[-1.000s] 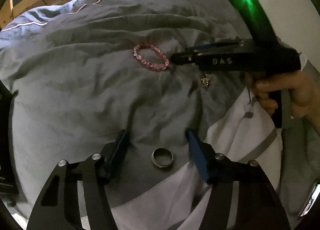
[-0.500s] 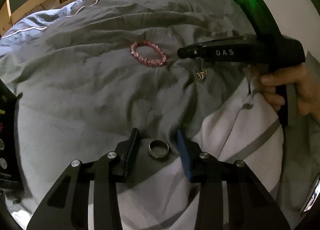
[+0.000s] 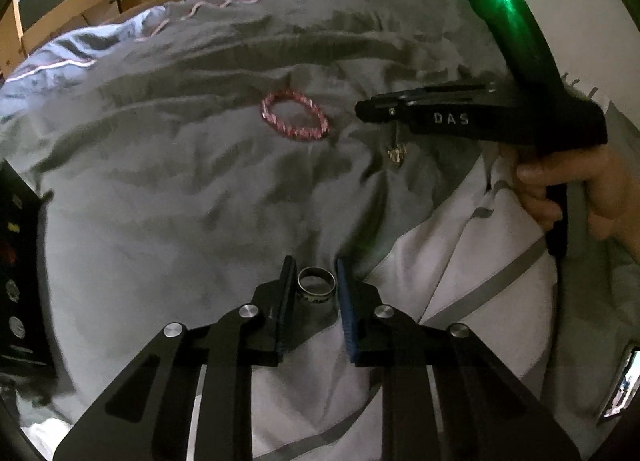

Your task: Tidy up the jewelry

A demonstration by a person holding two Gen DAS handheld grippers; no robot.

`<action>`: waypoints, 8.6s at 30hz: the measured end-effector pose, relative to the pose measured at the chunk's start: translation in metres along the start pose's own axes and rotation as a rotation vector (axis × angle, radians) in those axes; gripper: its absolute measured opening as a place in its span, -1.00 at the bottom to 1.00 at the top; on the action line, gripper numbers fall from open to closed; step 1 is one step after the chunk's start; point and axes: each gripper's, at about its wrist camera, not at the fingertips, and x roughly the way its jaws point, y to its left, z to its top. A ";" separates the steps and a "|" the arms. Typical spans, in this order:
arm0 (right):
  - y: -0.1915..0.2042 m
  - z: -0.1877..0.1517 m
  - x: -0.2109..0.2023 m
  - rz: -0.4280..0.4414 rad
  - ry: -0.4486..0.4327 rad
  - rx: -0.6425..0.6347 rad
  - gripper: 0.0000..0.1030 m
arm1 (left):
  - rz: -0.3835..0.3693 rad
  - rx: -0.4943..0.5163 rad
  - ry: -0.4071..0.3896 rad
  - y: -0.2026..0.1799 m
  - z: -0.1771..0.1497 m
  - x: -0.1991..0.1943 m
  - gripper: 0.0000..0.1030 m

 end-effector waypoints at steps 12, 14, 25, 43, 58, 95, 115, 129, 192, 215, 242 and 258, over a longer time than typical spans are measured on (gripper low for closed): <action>0.003 0.005 0.000 0.001 -0.018 0.010 -0.60 | 0.002 -0.017 -0.041 0.008 0.003 -0.017 -0.77; 0.002 0.004 0.001 0.001 -0.017 0.010 -0.60 | 0.000 -0.012 -0.032 0.007 0.002 -0.015 -0.77; 0.004 0.004 0.007 -0.002 -0.001 0.008 -0.60 | 0.038 0.015 -0.042 0.003 0.004 -0.003 -0.21; 0.001 0.004 0.009 -0.003 0.005 0.022 -0.60 | -0.045 -0.036 -0.059 0.013 0.010 0.003 -0.87; 0.001 0.004 0.010 -0.003 0.011 0.026 -0.60 | -0.028 -0.023 -0.002 0.009 0.007 0.015 -0.87; 0.032 0.017 -0.030 0.003 -0.048 -0.051 -0.60 | -0.033 -0.102 -0.109 0.039 0.015 -0.037 -0.87; 0.024 0.009 -0.024 0.014 -0.019 -0.023 -0.60 | -0.028 -0.090 -0.023 0.028 0.012 0.002 -0.84; 0.024 0.006 -0.020 0.025 -0.013 -0.013 -0.60 | -0.029 -0.079 0.010 0.028 0.010 0.012 -0.62; 0.304 0.089 0.012 0.292 -0.059 -0.402 -0.60 | 0.308 -0.528 -0.247 0.224 -0.039 -0.158 -0.62; 0.327 0.088 0.035 0.363 0.027 -0.490 -0.59 | 0.343 -0.580 -0.216 0.238 -0.046 -0.152 -0.62; 0.203 0.092 -0.017 0.156 -0.057 -0.407 0.81 | 0.324 -0.437 -0.295 0.181 -0.016 -0.140 0.82; 0.096 0.053 -0.054 0.006 -0.032 -0.333 0.87 | 0.176 -0.278 -0.185 0.094 0.032 -0.031 0.82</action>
